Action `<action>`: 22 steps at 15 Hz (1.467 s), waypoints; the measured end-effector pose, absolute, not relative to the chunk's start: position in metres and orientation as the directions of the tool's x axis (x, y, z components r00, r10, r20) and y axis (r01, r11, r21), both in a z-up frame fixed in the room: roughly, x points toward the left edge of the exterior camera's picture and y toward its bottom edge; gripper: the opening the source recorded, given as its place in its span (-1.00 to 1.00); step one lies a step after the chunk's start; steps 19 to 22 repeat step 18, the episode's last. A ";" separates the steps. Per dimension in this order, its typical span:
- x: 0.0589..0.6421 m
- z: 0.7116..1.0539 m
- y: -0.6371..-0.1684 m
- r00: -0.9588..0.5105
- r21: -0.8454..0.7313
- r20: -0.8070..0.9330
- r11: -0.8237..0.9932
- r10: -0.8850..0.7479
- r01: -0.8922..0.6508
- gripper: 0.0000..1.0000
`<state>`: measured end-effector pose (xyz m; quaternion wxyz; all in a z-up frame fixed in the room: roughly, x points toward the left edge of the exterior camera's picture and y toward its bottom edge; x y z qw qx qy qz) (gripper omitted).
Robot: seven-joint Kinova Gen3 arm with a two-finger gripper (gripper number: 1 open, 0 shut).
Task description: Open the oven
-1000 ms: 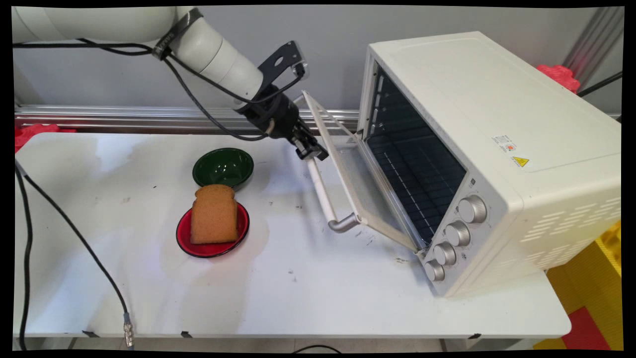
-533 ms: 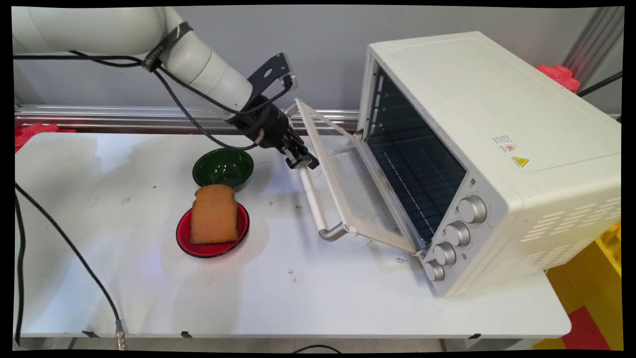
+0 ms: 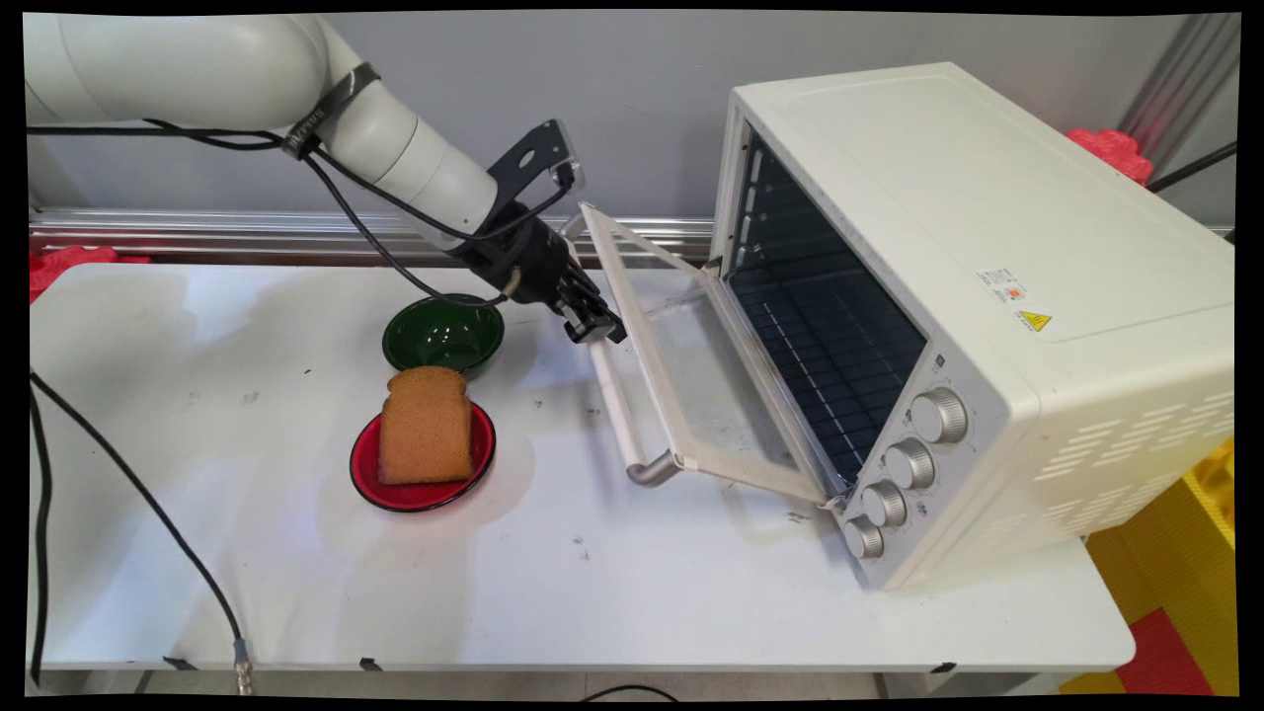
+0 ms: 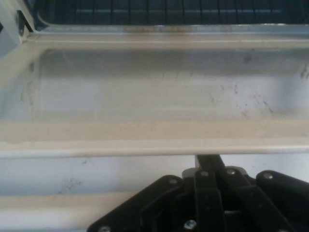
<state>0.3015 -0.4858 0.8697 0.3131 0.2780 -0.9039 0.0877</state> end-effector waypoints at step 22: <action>0.327 0.851 -0.475 -0.647 0.032 0.598 0.821 -0.473 -0.570 -1.00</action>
